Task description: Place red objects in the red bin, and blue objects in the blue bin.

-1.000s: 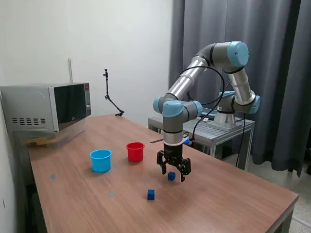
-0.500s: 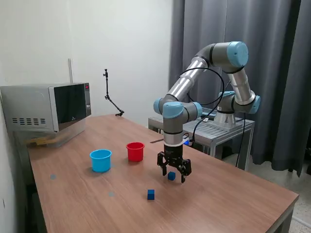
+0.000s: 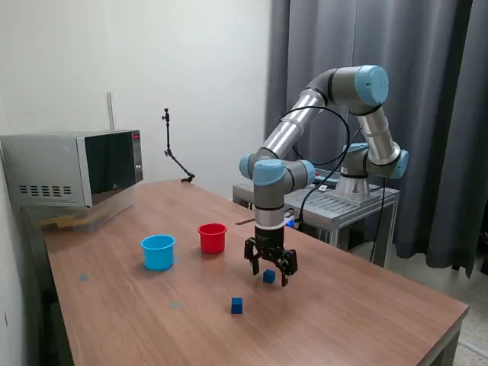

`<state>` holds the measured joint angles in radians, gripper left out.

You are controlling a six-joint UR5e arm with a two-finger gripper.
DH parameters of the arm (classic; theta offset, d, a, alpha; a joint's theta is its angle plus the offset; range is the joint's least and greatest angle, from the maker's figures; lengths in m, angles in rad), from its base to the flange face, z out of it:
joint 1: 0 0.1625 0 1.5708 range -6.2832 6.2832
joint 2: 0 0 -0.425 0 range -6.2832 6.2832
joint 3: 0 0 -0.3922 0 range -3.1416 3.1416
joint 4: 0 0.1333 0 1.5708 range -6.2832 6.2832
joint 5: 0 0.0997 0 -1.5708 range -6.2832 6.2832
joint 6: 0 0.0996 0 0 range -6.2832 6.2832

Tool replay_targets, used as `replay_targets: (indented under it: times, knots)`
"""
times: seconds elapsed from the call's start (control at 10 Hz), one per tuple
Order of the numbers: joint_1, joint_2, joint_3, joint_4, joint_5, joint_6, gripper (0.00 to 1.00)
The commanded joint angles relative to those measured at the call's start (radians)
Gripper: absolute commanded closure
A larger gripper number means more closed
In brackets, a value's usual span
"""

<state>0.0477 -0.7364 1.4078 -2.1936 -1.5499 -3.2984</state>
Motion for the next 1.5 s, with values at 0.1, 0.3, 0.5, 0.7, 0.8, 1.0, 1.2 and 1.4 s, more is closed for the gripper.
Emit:
replay_targets:
  times: [0.1, 0.3, 0.5, 0.7, 0.8, 1.0, 1.2, 1.4]
  knots:
    - [-0.002, 0.0, 0.003, 0.002, -0.004, -0.003, 0.0]
    - [-0.002, 0.0, 0.005, 0.002, -0.006, -0.003, 0.0]
    - [-0.002, -0.001, 0.005, 0.003, -0.007, -0.006, 0.0]
    - [-0.003, -0.011, 0.01, 0.003, -0.029, -0.006, 0.0]
    - [-0.003, -0.012, 0.014, 0.003, -0.029, -0.006, 0.0]
    - [-0.002, -0.014, 0.02, 0.003, -0.029, -0.006, 0.0]
    - [-0.002, -0.02, 0.025, 0.003, -0.029, -0.006, 0.0]
    - [-0.002, -0.02, 0.028, 0.003, -0.029, -0.006, 0.0]
